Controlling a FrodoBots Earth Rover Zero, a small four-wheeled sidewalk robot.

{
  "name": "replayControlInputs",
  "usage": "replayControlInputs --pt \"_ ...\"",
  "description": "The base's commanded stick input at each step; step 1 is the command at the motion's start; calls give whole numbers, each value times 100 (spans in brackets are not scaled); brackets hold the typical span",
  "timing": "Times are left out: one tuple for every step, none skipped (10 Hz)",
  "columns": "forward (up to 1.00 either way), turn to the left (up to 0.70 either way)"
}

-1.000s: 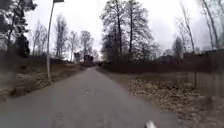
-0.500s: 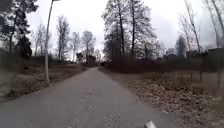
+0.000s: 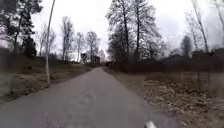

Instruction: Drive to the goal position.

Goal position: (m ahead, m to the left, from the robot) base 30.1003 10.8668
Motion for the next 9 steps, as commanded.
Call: replayControlInputs --pt "70 7" --pt "70 29" --pt "70 27" --pt "70 10" --pt "70 0" --pt "70 0" --pt "70 0" --pt "70 0" --pt "70 0"
